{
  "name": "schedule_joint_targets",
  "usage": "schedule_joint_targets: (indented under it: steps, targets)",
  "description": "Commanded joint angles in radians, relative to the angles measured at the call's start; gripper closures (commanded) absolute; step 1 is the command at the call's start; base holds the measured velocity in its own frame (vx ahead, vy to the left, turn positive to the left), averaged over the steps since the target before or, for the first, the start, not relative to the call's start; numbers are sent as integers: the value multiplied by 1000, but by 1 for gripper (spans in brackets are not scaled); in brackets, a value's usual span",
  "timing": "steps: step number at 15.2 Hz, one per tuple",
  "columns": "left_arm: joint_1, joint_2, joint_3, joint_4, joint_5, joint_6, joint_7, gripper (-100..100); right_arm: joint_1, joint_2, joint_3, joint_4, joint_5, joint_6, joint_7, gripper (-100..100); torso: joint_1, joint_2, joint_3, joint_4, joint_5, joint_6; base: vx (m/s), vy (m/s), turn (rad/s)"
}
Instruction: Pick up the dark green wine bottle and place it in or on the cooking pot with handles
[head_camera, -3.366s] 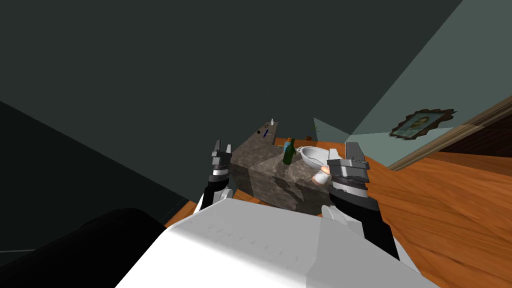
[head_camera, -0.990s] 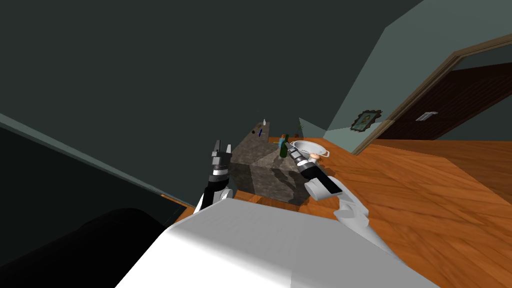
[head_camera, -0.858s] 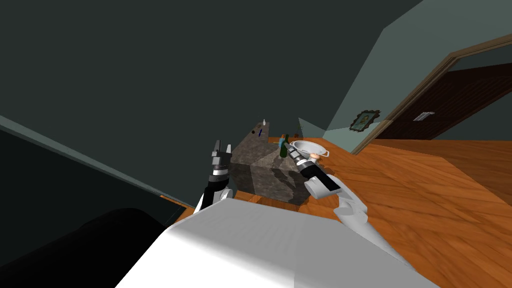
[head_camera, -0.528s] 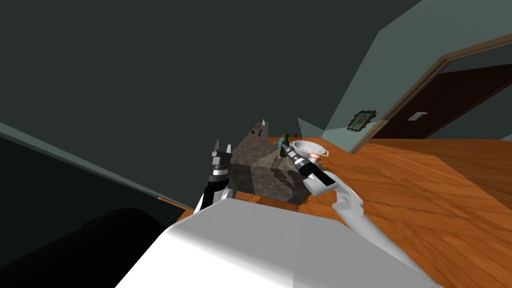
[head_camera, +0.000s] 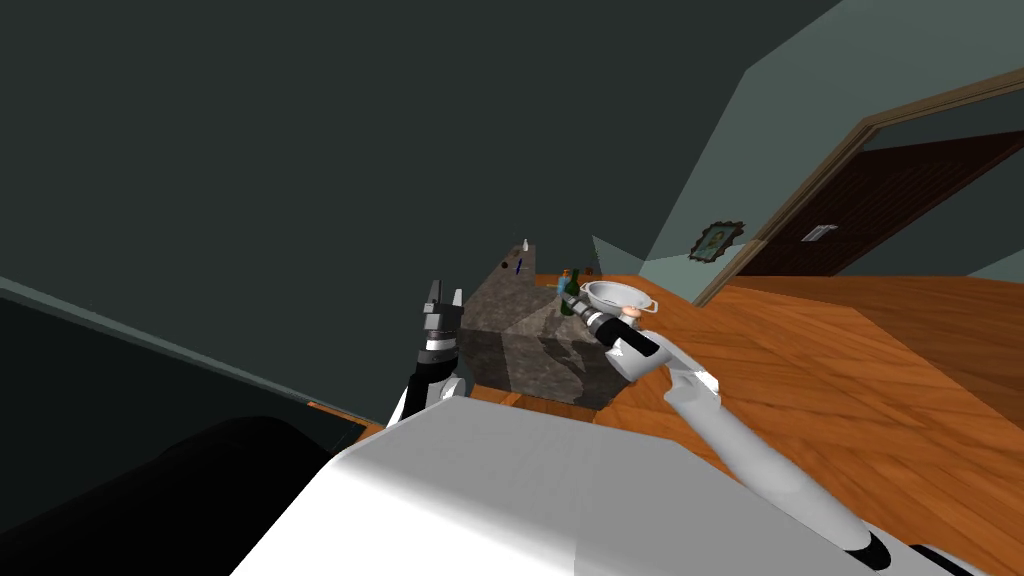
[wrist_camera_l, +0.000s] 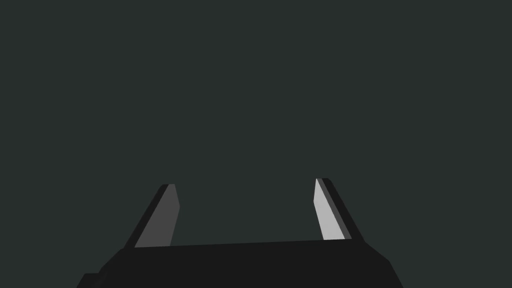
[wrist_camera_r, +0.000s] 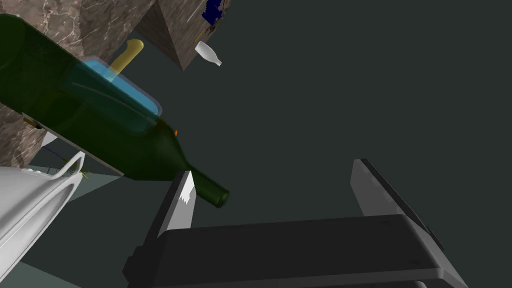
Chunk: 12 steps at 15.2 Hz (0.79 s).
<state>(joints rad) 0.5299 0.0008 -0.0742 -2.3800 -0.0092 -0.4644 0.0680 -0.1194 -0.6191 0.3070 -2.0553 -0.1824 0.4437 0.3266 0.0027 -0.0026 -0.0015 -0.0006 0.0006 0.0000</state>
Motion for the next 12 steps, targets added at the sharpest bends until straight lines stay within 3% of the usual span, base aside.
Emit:
schedule_joint_targets:
  steps: [1, 4, 6, 9, 12]
  targets:
    - [0, 0, 0, 0, 0, 0, 0, 0, -13, -10, 6, 4, -4, 30, 6, -100, 0, 0, 0, 0, 0, 0, 22, 25, -14]
    - [0, 0, 0, 0, 0, 0, 0, 0, -78, -76, 38, 30, -31, 105, 34, -100, 0, -1, 0, 0, 0, 0, 37, 40, -31]
    - [0, 0, 0, 0, 0, 0, 0, 0, -78, -76, 38, 30, -31, 128, 34, -100, 1, -2, -1, 0, 0, 0, 42, 38, -22]
    - [0, 0, 0, 0, 0, 0, 0, 0, -140, -145, 68, 53, -58, 201, 63, -100, 0, -1, -1, 0, 0, 0, 47, 39, -21]
    - [0, 0, 0, 0, 0, 0, 0, 0, -170, -179, 81, 63, -71, 263, 77, -100, 1, -3, -2, -1, 0, 0, 68, 48, -14]
